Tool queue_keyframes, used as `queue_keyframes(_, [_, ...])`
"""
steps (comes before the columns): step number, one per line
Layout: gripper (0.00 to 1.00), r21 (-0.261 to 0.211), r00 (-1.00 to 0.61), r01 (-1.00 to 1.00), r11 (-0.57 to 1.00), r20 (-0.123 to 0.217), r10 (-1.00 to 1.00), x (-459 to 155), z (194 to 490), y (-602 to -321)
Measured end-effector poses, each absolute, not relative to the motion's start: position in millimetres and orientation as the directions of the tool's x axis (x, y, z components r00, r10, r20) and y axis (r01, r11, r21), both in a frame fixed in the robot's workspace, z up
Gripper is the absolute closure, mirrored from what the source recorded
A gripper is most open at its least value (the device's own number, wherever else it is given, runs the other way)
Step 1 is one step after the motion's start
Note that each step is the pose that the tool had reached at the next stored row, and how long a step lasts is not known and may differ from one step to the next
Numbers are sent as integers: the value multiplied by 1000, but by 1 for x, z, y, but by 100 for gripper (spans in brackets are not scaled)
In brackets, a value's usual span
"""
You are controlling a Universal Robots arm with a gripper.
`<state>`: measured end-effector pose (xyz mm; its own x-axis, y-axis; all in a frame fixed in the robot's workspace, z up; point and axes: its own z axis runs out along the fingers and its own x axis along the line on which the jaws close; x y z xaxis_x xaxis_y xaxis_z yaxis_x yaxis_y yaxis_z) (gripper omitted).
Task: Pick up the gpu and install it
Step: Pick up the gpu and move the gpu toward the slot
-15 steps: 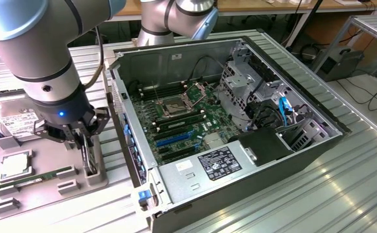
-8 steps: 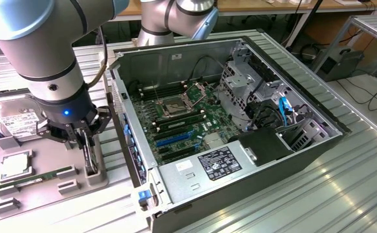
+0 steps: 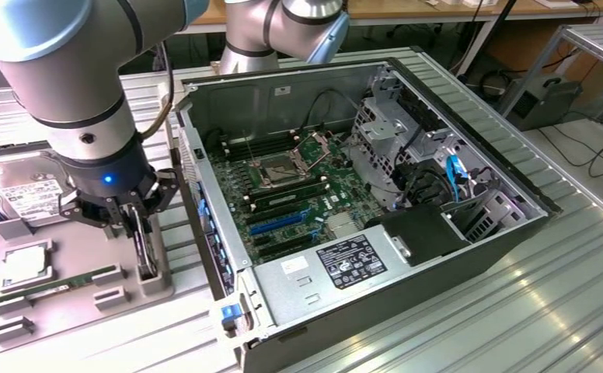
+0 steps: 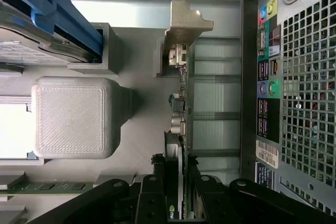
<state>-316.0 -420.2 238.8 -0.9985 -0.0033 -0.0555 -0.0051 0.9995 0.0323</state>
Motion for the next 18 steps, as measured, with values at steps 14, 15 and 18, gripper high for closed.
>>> queue_keyframes(14, [74, 54, -1000, -15, 998, -2, -15, -311, 305, -422])
queue_keyframes(15, [74, 55, -1000, -15, 998, -1, -15, -311, 310, -422])
queue_keyframes(18, [74, 57, -1000, -15, 998, 0, -15, -310, 324, -424])
